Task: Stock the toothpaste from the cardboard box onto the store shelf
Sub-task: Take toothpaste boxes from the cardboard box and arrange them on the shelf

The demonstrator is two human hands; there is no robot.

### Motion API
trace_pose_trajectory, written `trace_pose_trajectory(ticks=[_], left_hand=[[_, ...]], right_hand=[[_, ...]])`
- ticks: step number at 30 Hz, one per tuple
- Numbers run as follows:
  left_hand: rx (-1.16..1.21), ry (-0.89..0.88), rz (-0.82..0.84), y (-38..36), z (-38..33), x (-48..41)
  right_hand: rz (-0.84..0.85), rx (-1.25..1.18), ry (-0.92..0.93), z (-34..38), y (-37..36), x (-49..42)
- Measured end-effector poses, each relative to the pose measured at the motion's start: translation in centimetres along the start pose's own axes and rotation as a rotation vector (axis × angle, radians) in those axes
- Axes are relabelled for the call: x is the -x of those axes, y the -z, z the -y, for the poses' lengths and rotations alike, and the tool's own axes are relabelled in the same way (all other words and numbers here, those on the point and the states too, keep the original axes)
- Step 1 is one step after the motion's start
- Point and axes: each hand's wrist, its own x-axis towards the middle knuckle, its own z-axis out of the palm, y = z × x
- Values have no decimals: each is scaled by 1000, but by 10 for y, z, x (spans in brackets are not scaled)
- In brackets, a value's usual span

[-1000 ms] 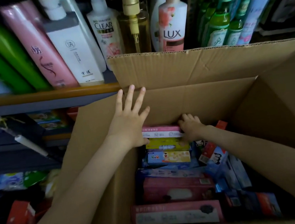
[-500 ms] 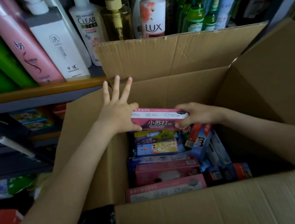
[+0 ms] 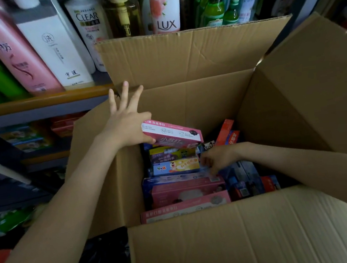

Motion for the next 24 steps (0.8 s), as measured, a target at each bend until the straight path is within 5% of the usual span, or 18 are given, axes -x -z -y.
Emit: trace_pose_trajectory(ticks=[9, 18, 24], left_hand=[[55, 33, -47, -3, 3, -1], [269, 48, -74, 6, -1, 6], [447, 44, -216, 20, -8, 44]], right_hand=[[27, 203, 119, 10, -18, -3], [-203, -349, 292, 25, 20, 69], [-610, -919, 561, 32, 22, 144]])
